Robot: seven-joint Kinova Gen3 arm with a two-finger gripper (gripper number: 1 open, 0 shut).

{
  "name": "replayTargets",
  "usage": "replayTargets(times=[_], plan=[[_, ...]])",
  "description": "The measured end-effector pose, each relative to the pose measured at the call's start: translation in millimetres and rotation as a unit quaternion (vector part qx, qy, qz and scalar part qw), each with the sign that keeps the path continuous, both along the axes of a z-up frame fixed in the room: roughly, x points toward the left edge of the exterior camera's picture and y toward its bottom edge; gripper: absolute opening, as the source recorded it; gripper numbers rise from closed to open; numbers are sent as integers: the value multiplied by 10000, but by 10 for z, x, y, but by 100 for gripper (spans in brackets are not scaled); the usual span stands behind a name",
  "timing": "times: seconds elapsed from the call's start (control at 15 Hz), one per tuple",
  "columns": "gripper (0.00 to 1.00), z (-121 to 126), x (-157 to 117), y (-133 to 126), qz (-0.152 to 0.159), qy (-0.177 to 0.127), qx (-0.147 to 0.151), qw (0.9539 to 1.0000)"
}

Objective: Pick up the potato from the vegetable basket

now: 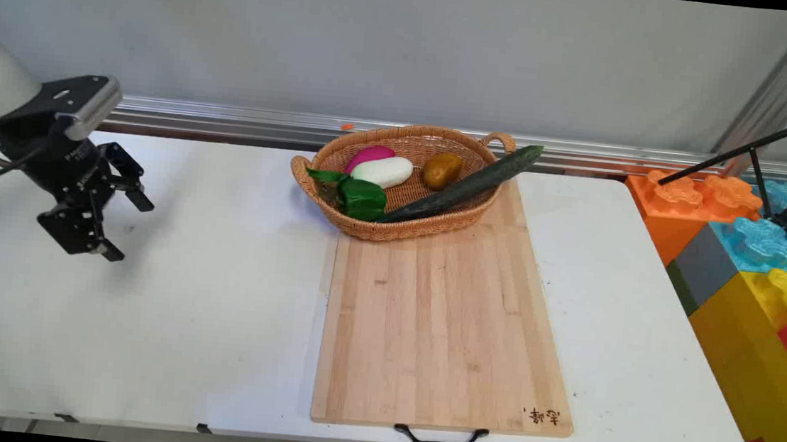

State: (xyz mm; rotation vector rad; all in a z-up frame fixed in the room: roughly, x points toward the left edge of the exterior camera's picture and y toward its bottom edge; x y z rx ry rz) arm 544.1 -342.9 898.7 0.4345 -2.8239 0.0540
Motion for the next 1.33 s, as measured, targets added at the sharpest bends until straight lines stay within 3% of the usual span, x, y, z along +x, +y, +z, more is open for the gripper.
replayTargets(times=[0.33, 0.8, 1.13, 1.33], plan=[[100, -79, -137, -103, 117, 158, 5, 9998], [100, 29, -609, -515, 346, 520, -331, 9975], [100, 132, -1006, -938, 689, 847, -730, 9913], [100, 164, -1282, -1270, 1113, 1024, -964, 9838]])
